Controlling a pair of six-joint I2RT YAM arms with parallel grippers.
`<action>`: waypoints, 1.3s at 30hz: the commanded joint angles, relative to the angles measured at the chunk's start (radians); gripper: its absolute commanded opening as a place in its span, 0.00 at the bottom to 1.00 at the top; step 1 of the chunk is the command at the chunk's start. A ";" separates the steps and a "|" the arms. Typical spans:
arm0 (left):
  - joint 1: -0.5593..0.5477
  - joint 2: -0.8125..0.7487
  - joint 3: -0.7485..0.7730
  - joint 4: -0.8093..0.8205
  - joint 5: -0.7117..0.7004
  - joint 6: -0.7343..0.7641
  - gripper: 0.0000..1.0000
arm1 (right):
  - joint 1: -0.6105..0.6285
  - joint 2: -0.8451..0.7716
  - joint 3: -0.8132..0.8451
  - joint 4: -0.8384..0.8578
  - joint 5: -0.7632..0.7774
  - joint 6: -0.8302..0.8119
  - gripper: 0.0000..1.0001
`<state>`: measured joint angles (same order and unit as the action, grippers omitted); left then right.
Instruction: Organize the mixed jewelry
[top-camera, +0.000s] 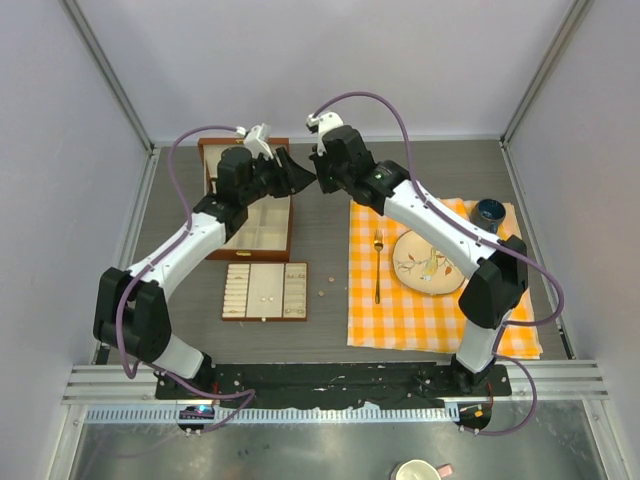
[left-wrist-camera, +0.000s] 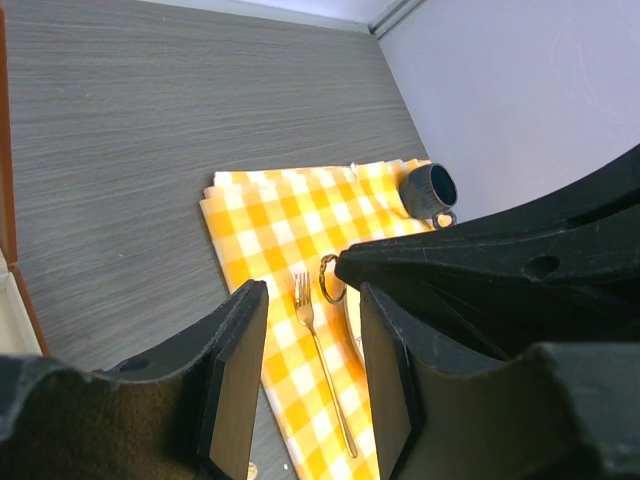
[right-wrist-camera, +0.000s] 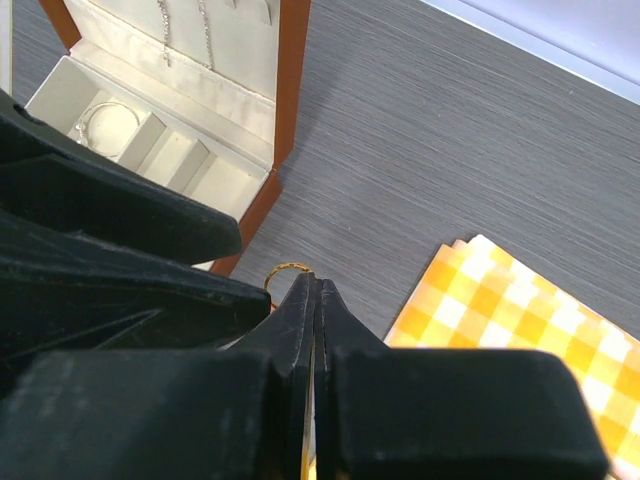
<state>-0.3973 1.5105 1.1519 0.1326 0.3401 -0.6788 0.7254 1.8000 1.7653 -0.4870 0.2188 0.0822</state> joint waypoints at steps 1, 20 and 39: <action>-0.002 -0.003 0.058 0.013 0.030 0.062 0.46 | 0.000 -0.080 -0.012 0.045 -0.009 -0.019 0.01; 0.000 0.043 0.206 -0.215 0.195 0.234 0.49 | 0.000 -0.163 -0.139 0.108 -0.045 -0.124 0.01; 0.040 0.079 0.281 -0.358 0.372 0.305 0.50 | 0.000 -0.255 -0.236 0.140 -0.131 -0.222 0.01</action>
<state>-0.3607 1.5929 1.3769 -0.2176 0.6361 -0.3832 0.7254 1.5806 1.5368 -0.3962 0.1043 -0.1120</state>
